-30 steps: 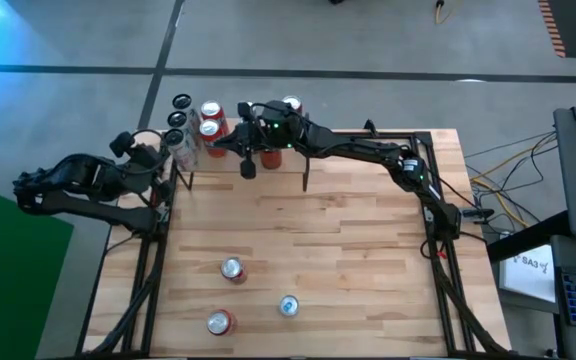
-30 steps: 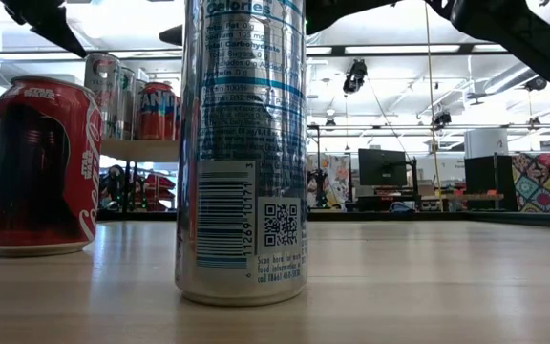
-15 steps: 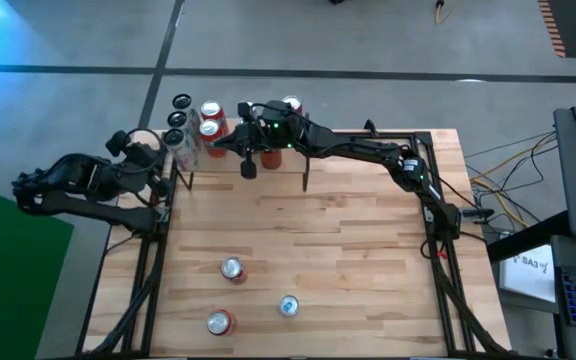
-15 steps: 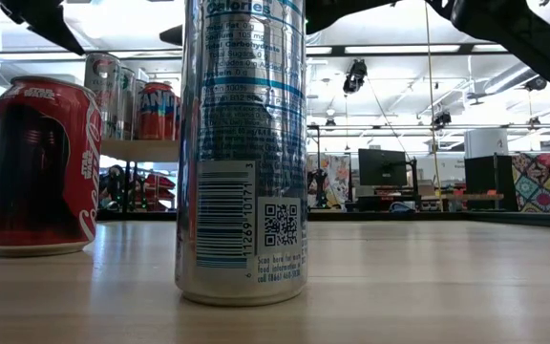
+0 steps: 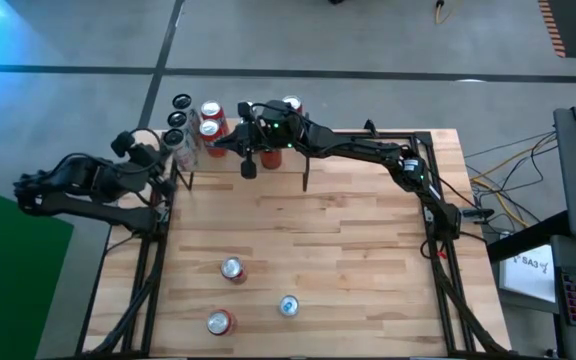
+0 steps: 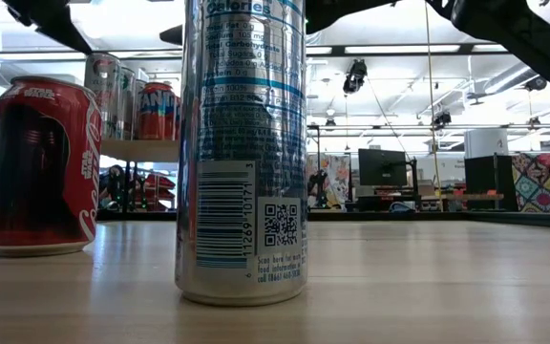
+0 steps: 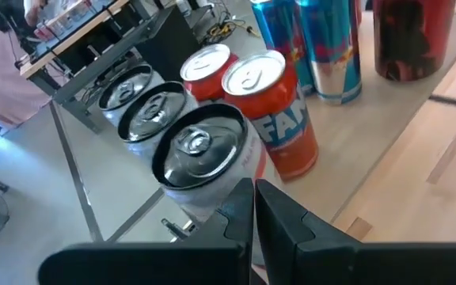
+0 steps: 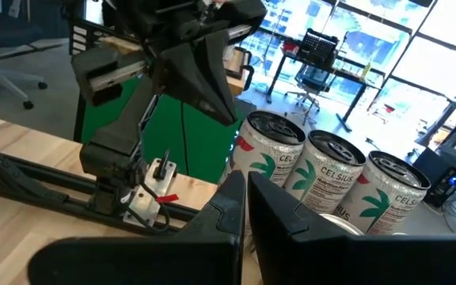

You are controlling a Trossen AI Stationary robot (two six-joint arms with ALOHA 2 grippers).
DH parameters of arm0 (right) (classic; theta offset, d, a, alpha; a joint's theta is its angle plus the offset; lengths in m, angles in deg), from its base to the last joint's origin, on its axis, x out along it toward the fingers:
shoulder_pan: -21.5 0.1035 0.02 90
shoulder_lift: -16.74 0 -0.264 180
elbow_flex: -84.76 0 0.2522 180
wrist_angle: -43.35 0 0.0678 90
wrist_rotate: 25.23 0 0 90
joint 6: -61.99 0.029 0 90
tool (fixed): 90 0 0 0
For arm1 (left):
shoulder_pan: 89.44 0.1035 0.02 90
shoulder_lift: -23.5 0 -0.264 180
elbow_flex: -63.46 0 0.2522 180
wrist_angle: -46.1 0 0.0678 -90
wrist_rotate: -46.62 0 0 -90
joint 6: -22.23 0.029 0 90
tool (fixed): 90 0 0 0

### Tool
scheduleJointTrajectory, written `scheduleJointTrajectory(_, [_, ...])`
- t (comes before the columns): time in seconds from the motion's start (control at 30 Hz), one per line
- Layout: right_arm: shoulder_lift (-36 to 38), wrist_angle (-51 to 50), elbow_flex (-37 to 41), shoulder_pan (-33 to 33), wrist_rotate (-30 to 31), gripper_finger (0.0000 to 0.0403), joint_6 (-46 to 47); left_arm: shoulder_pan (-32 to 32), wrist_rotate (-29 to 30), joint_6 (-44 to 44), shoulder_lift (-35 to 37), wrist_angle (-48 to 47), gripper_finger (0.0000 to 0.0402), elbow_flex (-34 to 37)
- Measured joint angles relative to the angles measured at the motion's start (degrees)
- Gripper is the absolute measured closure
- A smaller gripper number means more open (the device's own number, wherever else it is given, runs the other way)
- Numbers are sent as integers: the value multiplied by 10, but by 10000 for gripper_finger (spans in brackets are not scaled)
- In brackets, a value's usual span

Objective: Place canned beverage on shelf
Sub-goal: Put the white pink soda can on the shelf aligned with the other white pink soda cans

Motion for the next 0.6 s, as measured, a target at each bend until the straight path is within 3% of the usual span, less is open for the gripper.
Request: scheduleJointTrajectory(0.6, [0, -12, 0, 0, 0, 394, -7, 0, 28, -13, 38, -3, 402, 4])
